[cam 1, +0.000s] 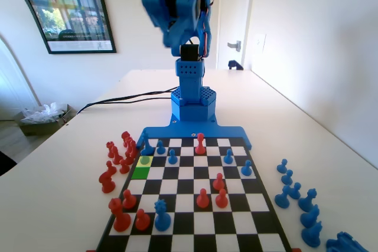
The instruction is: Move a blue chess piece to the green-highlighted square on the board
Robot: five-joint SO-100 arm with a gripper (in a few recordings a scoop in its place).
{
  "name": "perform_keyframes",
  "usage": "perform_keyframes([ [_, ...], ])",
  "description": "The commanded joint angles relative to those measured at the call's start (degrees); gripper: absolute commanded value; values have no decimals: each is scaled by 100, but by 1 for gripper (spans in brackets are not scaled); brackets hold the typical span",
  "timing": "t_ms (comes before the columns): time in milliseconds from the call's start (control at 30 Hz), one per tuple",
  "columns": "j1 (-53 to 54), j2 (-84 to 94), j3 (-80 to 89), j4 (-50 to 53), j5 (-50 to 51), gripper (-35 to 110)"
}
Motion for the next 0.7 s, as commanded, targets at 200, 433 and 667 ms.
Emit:
perform_keyframes([
  [200,545,-747,-343,-527,-404,1],
  [433,703,-1696,-598,-782,-431,2],
  [667,624,-2725,-729,-1521,-431,4],
])
